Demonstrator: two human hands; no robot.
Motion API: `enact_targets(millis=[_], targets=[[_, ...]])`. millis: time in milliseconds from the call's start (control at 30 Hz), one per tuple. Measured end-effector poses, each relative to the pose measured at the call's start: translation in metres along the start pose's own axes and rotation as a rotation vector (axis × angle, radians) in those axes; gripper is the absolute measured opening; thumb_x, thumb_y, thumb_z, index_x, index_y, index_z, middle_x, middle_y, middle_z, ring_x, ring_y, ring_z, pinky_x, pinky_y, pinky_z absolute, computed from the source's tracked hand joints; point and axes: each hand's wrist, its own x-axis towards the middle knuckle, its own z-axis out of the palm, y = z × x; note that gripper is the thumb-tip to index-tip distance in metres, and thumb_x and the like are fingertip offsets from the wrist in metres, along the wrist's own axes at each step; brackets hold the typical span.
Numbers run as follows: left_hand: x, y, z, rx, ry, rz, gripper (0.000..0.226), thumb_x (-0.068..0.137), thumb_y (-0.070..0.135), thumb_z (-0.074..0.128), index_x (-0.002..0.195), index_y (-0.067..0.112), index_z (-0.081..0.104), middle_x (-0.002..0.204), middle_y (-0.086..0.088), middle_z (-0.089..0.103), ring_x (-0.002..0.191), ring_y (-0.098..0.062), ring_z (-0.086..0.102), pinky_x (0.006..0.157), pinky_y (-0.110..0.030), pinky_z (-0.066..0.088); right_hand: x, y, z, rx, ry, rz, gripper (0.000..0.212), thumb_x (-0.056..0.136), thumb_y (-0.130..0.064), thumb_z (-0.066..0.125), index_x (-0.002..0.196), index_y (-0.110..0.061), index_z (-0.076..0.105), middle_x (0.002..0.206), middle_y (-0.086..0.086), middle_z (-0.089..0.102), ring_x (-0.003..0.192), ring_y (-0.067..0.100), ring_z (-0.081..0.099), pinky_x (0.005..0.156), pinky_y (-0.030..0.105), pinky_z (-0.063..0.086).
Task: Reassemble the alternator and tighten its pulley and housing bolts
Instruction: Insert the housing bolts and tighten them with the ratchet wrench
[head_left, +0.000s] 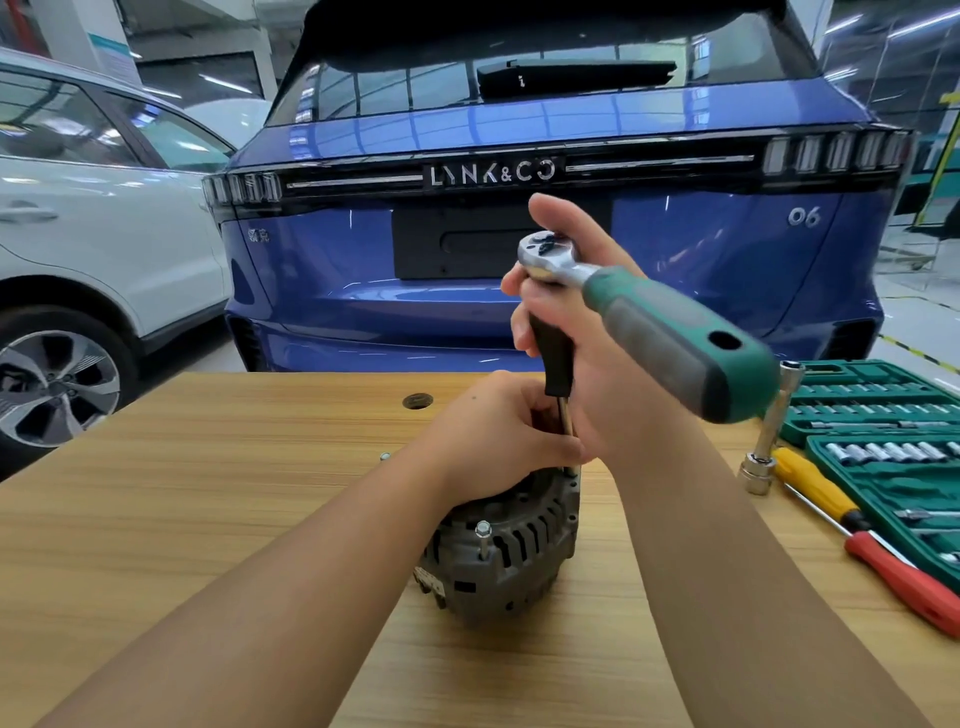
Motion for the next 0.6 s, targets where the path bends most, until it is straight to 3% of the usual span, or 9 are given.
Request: enact_targets(millis=[100, 200, 300, 367, 467, 533, 600], targets=[[0.001, 0.0, -0.001, -0.012, -0.007, -0.03, 0.012, 0.084, 0.042, 0.079, 0.091, 0.034, 0.073, 0.085, 0.014, 0.075, 0.079, -0.004, 0.069, 0.084, -0.044, 0.059, 0.006, -0.006, -0.006, 0.156, -0.017, 0.134, 0.037, 0.103, -0.01, 0.035, 0.118, -0.025, 0.066, 0.082, 0.005, 0.071, 0.056, 0.019, 0.058, 0.056, 0.026, 0.051], [0.001, 0.001, -0.002, -0.018, -0.001, -0.02, 0.013, 0.083, 0.042, 0.08, 0.091, 0.034, 0.074, 0.086, 0.013, 0.075, 0.08, -0.004, 0.069, 0.085, -0.045, 0.059, 0.005, -0.004, -0.004, 0.185, -0.009, 0.171, 0.028, 0.097, -0.039, 0.053, 0.116, -0.023, 0.068, 0.083, 0.006, 0.069, 0.059, 0.02, 0.057, 0.057, 0.028, 0.05], [0.002, 0.0, -0.001, -0.033, 0.005, 0.009, 0.018, 0.083, 0.039, 0.081, 0.097, 0.034, 0.072, 0.092, 0.009, 0.075, 0.09, -0.012, 0.072, 0.088, -0.05, 0.059, 0.001, -0.002, -0.001, 0.15, -0.027, 0.163, 0.066, 0.072, -0.068, 0.075, 0.121, -0.024, 0.065, 0.089, 0.005, 0.069, 0.066, 0.017, 0.058, 0.061, 0.029, 0.05], [0.003, -0.001, -0.001, -0.039, -0.008, 0.019, 0.021, 0.082, 0.04, 0.08, 0.099, 0.034, 0.071, 0.095, 0.007, 0.075, 0.094, -0.016, 0.072, 0.089, -0.052, 0.059, 0.002, -0.004, 0.001, 0.163, 0.001, 0.16, 0.066, 0.072, -0.066, 0.077, 0.121, -0.024, 0.065, 0.092, 0.006, 0.069, 0.069, 0.016, 0.062, 0.061, 0.028, 0.052], [0.003, -0.002, -0.001, -0.09, -0.011, 0.019, 0.029, 0.077, 0.039, 0.081, 0.102, 0.026, 0.073, 0.098, 0.002, 0.076, 0.098, -0.02, 0.072, 0.092, -0.047, 0.057, 0.002, -0.008, 0.003, 0.173, 0.127, 0.19, 0.035, 0.094, -0.037, 0.066, 0.124, -0.019, 0.063, 0.093, 0.009, 0.065, 0.066, 0.015, 0.065, 0.058, 0.024, 0.052], [0.003, -0.003, 0.0, -0.09, -0.002, 0.03, 0.021, 0.081, 0.028, 0.083, 0.097, 0.019, 0.074, 0.089, 0.002, 0.076, 0.087, -0.012, 0.072, 0.084, -0.035, 0.059, 0.0, -0.011, 0.007, 0.118, 0.183, 0.146, 0.036, 0.092, -0.032, 0.064, 0.123, -0.015, 0.058, 0.083, 0.0, 0.066, 0.06, 0.013, 0.057, 0.057, 0.023, 0.049], [0.002, -0.002, 0.001, -0.045, -0.018, 0.021, 0.01, 0.085, 0.032, 0.081, 0.092, 0.029, 0.075, 0.083, 0.011, 0.075, 0.076, -0.001, 0.069, 0.075, -0.027, 0.058, -0.003, -0.013, 0.012, -0.042, 0.263, 0.087, 0.042, 0.087, -0.032, 0.072, 0.119, -0.01, 0.057, 0.068, -0.01, 0.062, 0.055, 0.008, 0.049, 0.053, 0.019, 0.044]])
